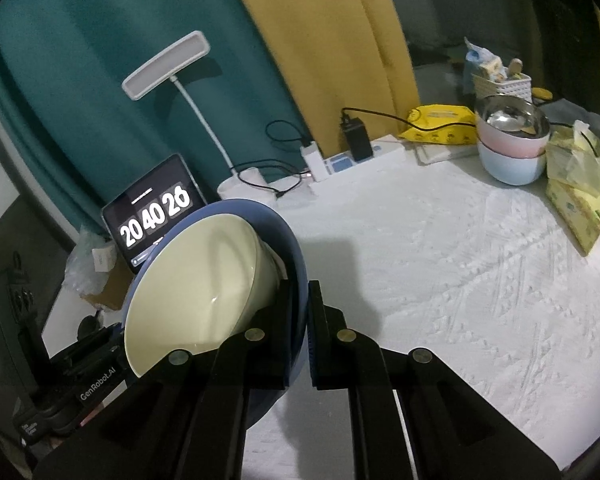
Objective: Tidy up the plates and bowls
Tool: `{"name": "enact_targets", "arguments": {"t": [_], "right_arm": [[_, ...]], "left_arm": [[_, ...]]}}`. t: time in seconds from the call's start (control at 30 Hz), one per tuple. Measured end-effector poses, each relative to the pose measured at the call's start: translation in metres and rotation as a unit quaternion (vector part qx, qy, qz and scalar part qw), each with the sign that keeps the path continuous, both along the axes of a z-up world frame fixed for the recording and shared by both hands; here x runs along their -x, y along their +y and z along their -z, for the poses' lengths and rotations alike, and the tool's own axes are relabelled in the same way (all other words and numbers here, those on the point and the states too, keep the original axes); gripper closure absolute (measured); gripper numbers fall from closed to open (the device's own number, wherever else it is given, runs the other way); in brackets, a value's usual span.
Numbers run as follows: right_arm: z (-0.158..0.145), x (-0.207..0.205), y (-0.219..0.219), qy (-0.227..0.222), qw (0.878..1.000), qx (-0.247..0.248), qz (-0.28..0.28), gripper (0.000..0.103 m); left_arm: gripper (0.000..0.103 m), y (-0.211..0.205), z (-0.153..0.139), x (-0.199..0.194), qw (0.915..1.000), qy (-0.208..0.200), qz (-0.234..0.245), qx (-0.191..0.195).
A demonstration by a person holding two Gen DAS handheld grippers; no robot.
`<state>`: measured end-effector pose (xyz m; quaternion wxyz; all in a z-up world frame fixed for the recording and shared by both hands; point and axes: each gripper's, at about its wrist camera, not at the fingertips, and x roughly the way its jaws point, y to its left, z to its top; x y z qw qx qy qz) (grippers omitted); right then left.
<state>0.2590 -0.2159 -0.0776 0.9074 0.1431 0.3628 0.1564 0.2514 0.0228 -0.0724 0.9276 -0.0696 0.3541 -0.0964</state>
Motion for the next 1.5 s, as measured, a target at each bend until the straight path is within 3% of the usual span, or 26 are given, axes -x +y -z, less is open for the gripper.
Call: {"name": "enact_targets", "arguments": {"t": [0.97,1.5], "right_arm": [[0.018,-0.011,0.099,0.024,0.997,0.02,-0.068,0.095],[0.044,-0.021,0.126,0.054,0.995,0.028,-0.081,0.095]], "left_arm": [[0.091,0.092,0.025,0.02,0.9973,0.024,-0.068,0.012],[0.092,0.111,0.046,0.017,0.995,0.049,-0.087,0.007]]}}
